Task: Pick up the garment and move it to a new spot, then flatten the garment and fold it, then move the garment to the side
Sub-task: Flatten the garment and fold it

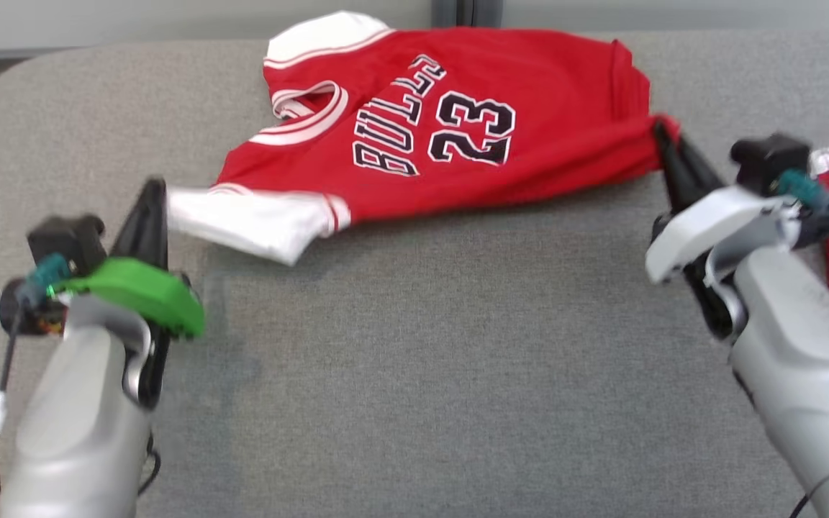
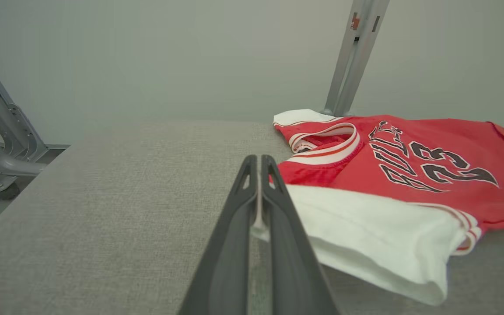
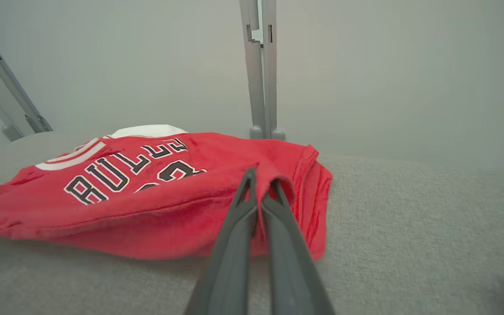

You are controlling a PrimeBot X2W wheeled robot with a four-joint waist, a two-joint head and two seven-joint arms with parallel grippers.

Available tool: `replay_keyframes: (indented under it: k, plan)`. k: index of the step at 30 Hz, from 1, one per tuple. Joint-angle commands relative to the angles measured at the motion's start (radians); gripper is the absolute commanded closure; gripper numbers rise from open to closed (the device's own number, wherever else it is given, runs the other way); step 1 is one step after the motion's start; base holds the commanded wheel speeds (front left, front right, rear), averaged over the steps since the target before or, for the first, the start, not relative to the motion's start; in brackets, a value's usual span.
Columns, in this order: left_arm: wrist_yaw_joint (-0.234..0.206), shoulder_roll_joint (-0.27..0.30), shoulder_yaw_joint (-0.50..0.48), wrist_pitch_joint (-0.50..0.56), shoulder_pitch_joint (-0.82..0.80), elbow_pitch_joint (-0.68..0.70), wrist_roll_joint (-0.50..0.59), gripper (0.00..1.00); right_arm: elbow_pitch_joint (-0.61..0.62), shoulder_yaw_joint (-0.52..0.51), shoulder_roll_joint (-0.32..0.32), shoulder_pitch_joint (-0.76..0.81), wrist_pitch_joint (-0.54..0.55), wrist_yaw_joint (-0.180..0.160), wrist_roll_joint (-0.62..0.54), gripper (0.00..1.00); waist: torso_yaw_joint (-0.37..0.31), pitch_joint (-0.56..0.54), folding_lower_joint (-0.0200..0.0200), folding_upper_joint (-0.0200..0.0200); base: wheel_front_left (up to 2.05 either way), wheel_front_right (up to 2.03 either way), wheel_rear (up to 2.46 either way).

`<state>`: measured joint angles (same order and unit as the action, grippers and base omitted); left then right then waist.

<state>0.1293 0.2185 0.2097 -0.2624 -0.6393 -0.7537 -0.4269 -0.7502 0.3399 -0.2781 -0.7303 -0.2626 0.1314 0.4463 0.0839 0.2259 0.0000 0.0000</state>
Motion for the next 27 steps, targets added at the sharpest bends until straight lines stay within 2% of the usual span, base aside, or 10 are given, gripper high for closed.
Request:
replay_keyframes:
  k: [1, 9, 13, 21, 27]
  plan:
    - [0.001, 0.024, 0.023, -0.003, 0.04, 0.01, -0.002, 1.0, -0.001, 0.029, -0.003, 0.031, -0.003, -0.001, 0.021, 1.0, -0.003, -0.065, 0.0, 0.0, 0.0, 0.0, 0.0]
    - [0.0, 0.133, 0.187, -0.003, 0.227, 0.051, -0.037, 1.0, -0.01, 0.201, -0.032, 0.143, -0.002, -0.001, 0.14, 1.0, -0.015, -0.171, 0.0, 0.0, 0.0, 0.0, 0.0]
    - [0.0, 0.168, 0.223, -0.003, 0.302, 0.066, -0.07, 1.0, 0.004, 0.278, -0.058, 0.191, -0.003, -0.001, 0.207, 1.0, -0.018, -0.215, 0.0, 0.0, 0.0, 0.0, 0.0]
    - [0.0, 0.209, 0.308, -0.003, 0.392, 0.114, -0.09, 1.0, -0.033, 0.496, -0.14, 0.217, 0.016, -0.001, 0.3, 1.0, -0.025, -0.258, 0.0, 0.0, 0.0, 0.0, 0.0]
    - [0.0, 0.241, 0.361, -0.003, 0.459, 0.157, -0.1, 1.0, -0.045, 0.617, -0.203, 0.203, 0.035, -0.001, 0.356, 1.0, -0.031, -0.283, 0.0, 0.0, 0.0, 0.0, 0.0]
